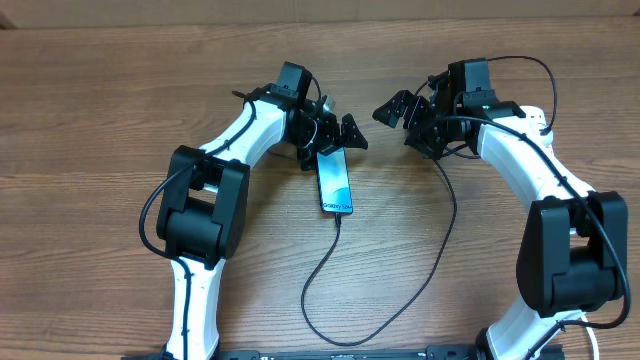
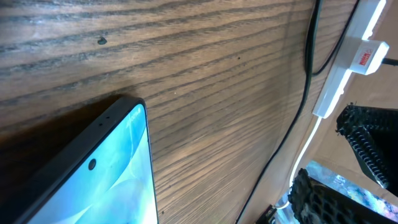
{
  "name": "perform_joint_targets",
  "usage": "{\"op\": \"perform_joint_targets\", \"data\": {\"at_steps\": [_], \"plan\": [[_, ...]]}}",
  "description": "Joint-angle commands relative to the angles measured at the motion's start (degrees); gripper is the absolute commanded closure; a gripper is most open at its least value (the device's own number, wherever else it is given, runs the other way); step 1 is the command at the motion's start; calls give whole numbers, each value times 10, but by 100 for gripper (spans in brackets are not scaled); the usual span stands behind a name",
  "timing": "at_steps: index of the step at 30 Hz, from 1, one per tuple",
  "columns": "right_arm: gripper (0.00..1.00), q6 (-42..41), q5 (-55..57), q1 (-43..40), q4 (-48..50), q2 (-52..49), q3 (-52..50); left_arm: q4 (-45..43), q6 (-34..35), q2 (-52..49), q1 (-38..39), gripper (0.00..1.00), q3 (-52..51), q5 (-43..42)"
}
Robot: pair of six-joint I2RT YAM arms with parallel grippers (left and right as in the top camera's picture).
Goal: Plug charger to phone and switch on socket
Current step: 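Open the left gripper to release the phone and lift away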
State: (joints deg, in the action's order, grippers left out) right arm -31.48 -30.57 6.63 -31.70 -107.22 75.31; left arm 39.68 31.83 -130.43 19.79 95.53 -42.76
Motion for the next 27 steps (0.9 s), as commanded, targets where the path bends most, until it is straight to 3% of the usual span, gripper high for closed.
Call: {"op": "perform_joint_targets", "data": {"at_steps": [1, 27], "plan": [[0, 5, 6, -2, 1, 5, 13, 19, 3, -23, 1, 0, -17, 93], [1, 5, 6, -2, 0, 5, 13, 75, 3, -23, 1, 0, -17, 164]]}}
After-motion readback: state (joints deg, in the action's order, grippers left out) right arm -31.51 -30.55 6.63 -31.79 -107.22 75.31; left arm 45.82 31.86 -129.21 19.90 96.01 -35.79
